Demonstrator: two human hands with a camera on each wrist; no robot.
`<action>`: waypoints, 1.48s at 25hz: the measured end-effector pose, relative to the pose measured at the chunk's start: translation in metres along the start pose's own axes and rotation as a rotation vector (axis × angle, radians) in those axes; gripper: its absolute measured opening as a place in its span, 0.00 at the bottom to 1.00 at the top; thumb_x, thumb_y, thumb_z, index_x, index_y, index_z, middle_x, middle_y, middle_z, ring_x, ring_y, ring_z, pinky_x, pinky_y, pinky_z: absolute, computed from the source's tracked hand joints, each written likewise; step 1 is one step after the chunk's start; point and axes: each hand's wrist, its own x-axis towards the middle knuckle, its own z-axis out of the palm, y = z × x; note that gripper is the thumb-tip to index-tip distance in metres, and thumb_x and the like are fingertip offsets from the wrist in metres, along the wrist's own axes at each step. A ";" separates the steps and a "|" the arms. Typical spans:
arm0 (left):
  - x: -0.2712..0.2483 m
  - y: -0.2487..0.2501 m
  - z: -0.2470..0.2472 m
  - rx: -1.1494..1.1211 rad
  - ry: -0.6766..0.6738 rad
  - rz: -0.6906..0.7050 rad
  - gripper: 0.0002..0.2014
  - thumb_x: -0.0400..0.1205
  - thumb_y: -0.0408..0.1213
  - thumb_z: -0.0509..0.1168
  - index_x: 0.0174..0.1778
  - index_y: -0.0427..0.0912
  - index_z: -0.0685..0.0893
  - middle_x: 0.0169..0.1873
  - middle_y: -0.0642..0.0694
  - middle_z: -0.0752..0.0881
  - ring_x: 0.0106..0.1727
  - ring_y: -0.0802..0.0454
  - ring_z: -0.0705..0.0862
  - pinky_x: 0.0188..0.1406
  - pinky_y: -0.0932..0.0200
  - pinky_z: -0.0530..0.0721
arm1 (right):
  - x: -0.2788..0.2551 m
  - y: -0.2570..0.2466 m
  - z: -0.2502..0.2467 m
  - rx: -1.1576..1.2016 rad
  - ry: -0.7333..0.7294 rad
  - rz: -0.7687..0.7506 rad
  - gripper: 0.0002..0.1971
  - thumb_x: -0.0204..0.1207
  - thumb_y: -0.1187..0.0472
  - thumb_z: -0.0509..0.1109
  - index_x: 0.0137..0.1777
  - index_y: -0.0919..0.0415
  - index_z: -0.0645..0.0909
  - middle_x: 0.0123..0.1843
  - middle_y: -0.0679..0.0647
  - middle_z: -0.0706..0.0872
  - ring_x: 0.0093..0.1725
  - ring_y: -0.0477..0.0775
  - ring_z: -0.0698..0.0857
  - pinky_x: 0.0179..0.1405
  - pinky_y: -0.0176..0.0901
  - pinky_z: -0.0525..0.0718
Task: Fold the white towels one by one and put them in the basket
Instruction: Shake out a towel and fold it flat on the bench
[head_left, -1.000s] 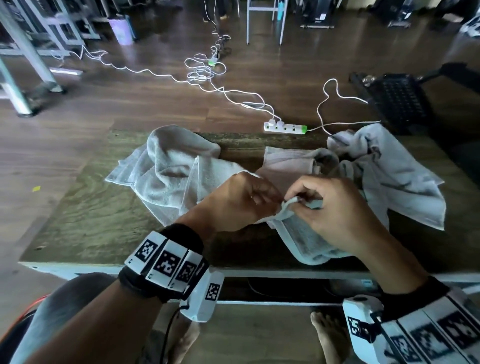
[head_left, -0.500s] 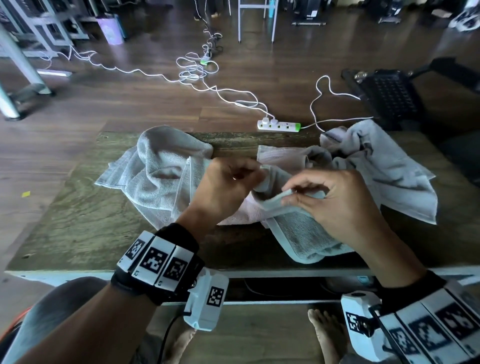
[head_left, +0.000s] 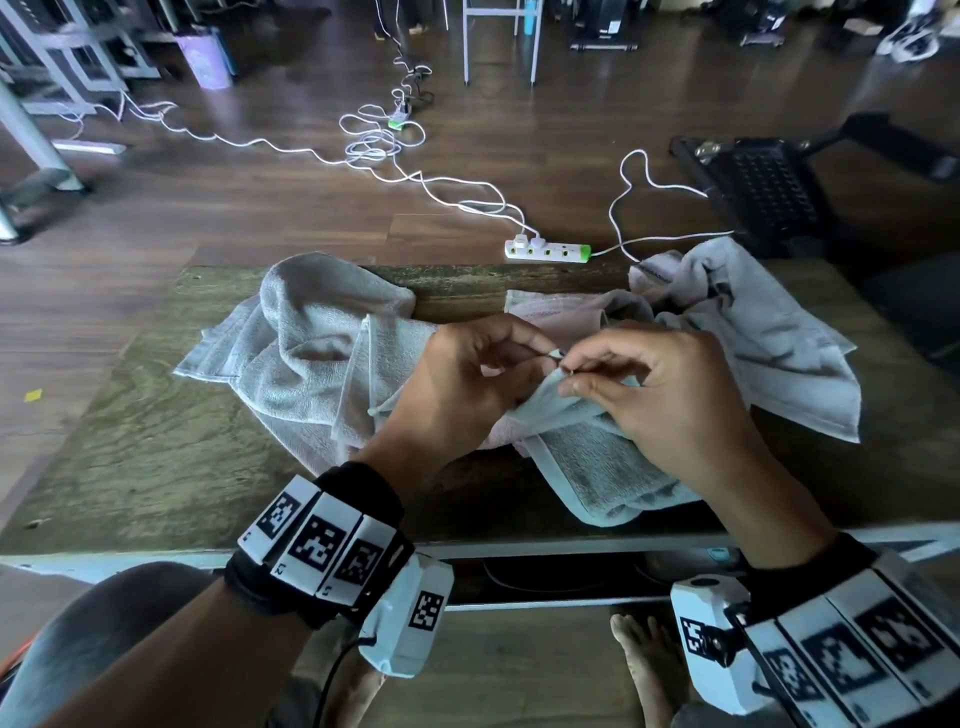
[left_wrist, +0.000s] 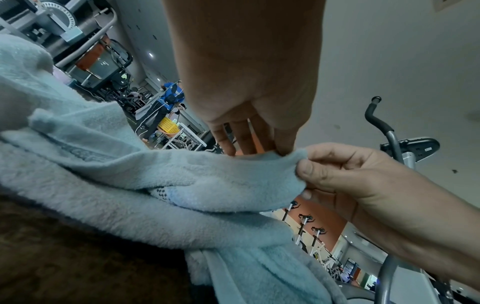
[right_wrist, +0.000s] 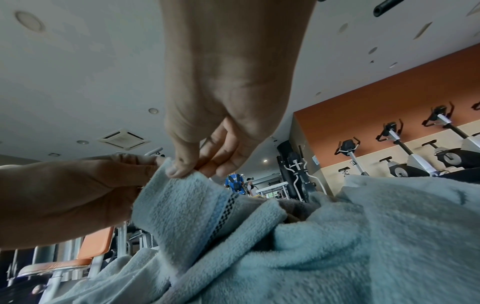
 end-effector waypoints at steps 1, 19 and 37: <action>0.000 0.000 0.000 -0.021 0.003 -0.013 0.06 0.80 0.28 0.72 0.51 0.31 0.88 0.33 0.47 0.90 0.29 0.62 0.83 0.33 0.64 0.82 | 0.001 0.000 0.001 0.003 0.016 -0.001 0.08 0.67 0.68 0.84 0.45 0.58 0.92 0.39 0.45 0.91 0.39 0.41 0.90 0.38 0.25 0.83; 0.005 -0.004 -0.007 -0.123 -0.008 -0.111 0.05 0.79 0.28 0.72 0.50 0.31 0.90 0.33 0.45 0.91 0.32 0.57 0.85 0.38 0.61 0.87 | 0.001 0.001 0.013 -0.021 0.130 0.038 0.06 0.72 0.65 0.82 0.49 0.62 0.91 0.41 0.48 0.92 0.41 0.40 0.89 0.39 0.21 0.81; 0.004 -0.002 -0.002 0.069 -0.036 -0.009 0.06 0.78 0.31 0.75 0.49 0.37 0.91 0.42 0.48 0.93 0.44 0.53 0.92 0.46 0.59 0.89 | 0.000 0.003 0.011 -0.095 -0.003 0.095 0.11 0.74 0.55 0.80 0.54 0.56 0.90 0.45 0.42 0.91 0.45 0.40 0.88 0.43 0.40 0.87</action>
